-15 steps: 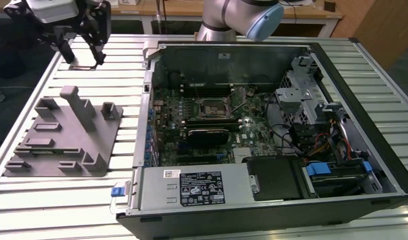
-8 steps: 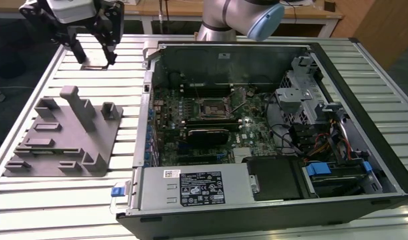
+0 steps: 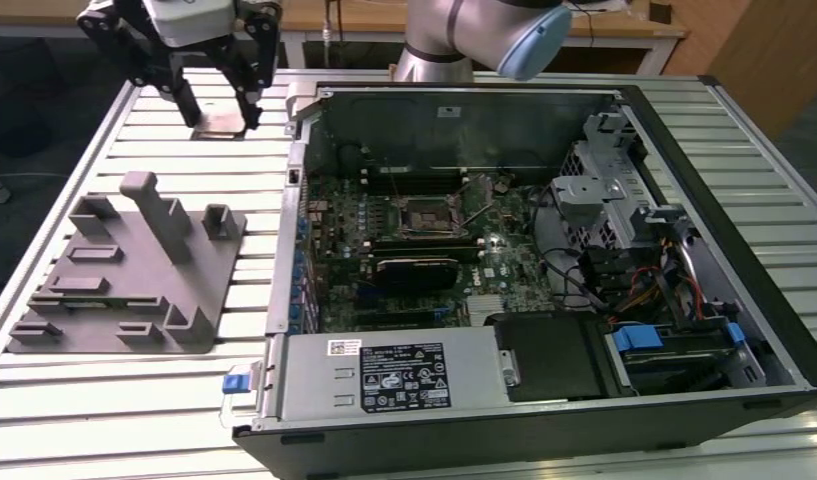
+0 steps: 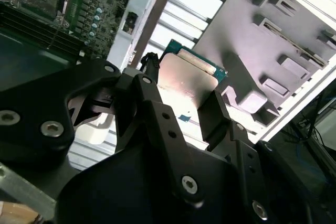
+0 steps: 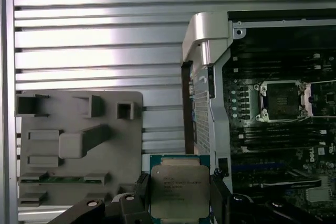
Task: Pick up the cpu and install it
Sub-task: 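Pick up the cpu and move it towards the insertion slot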
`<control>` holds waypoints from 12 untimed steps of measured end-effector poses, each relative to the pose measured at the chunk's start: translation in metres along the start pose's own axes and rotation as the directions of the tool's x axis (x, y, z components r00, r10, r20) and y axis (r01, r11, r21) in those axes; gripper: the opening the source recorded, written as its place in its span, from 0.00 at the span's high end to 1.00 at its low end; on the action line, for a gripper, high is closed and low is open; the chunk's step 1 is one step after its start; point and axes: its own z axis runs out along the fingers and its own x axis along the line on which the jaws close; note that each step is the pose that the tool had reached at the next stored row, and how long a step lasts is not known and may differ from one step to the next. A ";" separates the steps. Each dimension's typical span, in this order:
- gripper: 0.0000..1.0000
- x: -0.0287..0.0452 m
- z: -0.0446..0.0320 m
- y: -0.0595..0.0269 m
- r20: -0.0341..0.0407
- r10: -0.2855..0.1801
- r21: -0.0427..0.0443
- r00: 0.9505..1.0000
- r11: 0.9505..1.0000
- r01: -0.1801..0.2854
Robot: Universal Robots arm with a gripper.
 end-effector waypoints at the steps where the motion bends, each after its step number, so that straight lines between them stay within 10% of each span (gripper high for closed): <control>1: 0.46 -0.0032 0.0001 0.0002 0.000 0.000 0.000 1.000 1.000 0.000; 12: 0.46 -0.0396 0.0012 0.0024 0.000 0.000 0.000 1.000 1.000 0.000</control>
